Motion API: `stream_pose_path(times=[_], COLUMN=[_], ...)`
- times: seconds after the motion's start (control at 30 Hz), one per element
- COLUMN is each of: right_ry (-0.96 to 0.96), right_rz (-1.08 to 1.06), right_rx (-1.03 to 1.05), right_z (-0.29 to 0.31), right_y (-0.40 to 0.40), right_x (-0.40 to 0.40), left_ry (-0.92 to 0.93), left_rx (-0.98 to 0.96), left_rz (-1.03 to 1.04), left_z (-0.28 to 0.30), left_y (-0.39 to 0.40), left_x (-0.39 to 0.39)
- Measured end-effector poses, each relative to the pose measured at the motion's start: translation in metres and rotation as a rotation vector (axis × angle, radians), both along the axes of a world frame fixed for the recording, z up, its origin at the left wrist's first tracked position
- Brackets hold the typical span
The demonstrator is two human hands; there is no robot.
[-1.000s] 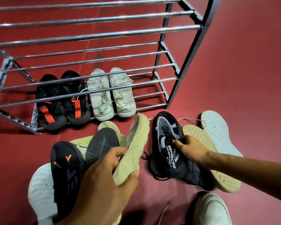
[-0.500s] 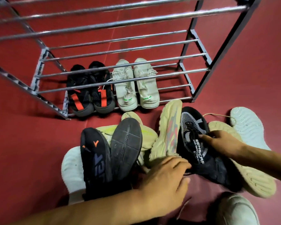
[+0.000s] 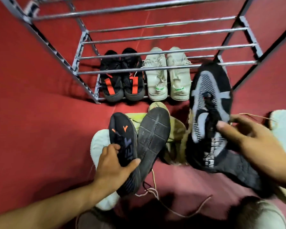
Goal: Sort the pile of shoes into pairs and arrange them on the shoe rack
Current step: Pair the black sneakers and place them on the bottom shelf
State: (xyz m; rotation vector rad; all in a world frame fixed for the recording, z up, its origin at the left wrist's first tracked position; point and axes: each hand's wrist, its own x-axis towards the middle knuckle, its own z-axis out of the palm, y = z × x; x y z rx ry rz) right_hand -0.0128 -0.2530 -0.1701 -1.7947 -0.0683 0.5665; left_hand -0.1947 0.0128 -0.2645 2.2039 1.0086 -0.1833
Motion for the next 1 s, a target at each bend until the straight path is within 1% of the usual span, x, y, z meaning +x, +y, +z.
stream_pose_path(times=[0.07, 0.1, 0.13, 0.2, 0.27, 0.3, 0.33, 0.37, 0.4, 0.43, 0.47, 0.53, 0.6, 0.67, 0.7, 0.73, 0.77, 0.8, 0.87, 0.9, 0.97, 1.0], right_ry=[0.124, 0.132, 0.142, 0.102, 0.11, 0.122, 0.121, 0.101, 0.079, 0.052, 0.022, -0.014, 0.02, 0.066, 0.078, 0.087, 0.095, 0.11, 0.157, 0.177, 0.195, 0.199], right_rz=[0.103, 0.16, 0.206, 0.287, 0.323, 0.337, 0.35, 0.345, 0.329, 0.315, 0.297, 0.284, 0.275, 0.255, 0.247, 0.242, 0.238, 0.228, 0.221, 0.213, 0.195, 0.191], right_rx=[0.012, -0.036, -0.098, -0.25, -0.366, -0.395, -0.418, -0.428, -0.446, -0.472, -0.481, -0.494, -0.471, -0.449, -0.443, -0.438, -0.437, -0.434, -0.417, -0.41, -0.388, -0.379], right_z=[-0.02, -0.033, -0.044, -0.06, -0.064, -0.063, -0.062, -0.059, -0.055, -0.05, -0.044, -0.036, -0.033, -0.032, -0.032, -0.033, -0.033, -0.032, -0.031, -0.031, -0.034, -0.035], right_y=[0.039, 0.054, 0.07, 0.088, 0.096, 0.096, 0.094, 0.091, 0.087, 0.086, 0.079, 0.068, 0.054, 0.043, 0.039, 0.035, 0.03, 0.025, 0.02, 0.017, 0.012, 0.009], right_x=[-0.008, -0.01, -0.01, -0.003, 0.005, 0.008, 0.013, 0.017, 0.018, 0.02, 0.023, 0.026, 0.027, 0.027, 0.027, 0.028, 0.029, 0.028, 0.027, 0.028, 0.028, 0.03], left_ry=[0.011, 0.015, 0.015, -0.041, -0.208, -0.255, -0.229, -0.126, 0.004, 0.11, 0.169, 0.179, 0.14, 0.104, 0.079, 0.035, -0.013, -0.055, -0.107, -0.165, -0.312, -0.382], left_rx=[-0.026, -0.024, 0.023, 0.214, 0.381, 0.447, 0.498, 0.526, 0.546, 0.556, 0.561, 0.568, 0.616, 0.647, 0.624, 0.554, 0.436, 0.298, 0.05, -0.067, -0.286, -0.385], left_rz=[0.036, 0.034, 0.006, -0.106, -0.275, -0.373, -0.476, -0.566, -0.608, -0.608, -0.594, -0.579, -0.608, -0.62, -0.608, -0.568, -0.493, -0.387, -0.104, 0.029, 0.189, 0.225], left_z=[-0.001, -0.002, -0.003, -0.003, -0.001, 0.002, 0.002, 0.001, 0.0, -0.003, -0.006, -0.016, -0.02, -0.011, -0.005, 0.004, 0.015, 0.026, 0.048, 0.054, 0.063, 0.07], left_y=[0.001, 0.001, 0.001, 0.002, 0.001, 0.0, -0.003, -0.01, -0.019, -0.025, -0.032, -0.039, -0.034, -0.023, -0.015, -0.006, 0.004, 0.017, 0.049, 0.063, 0.078, 0.077], left_x=[0.008, 0.009, 0.008, 0.006, 0.011, 0.018, 0.027, 0.037, 0.047, 0.054, 0.06, 0.064, 0.06, 0.056, 0.055, 0.055, 0.055, 0.057, 0.056, 0.055, 0.053, 0.052])
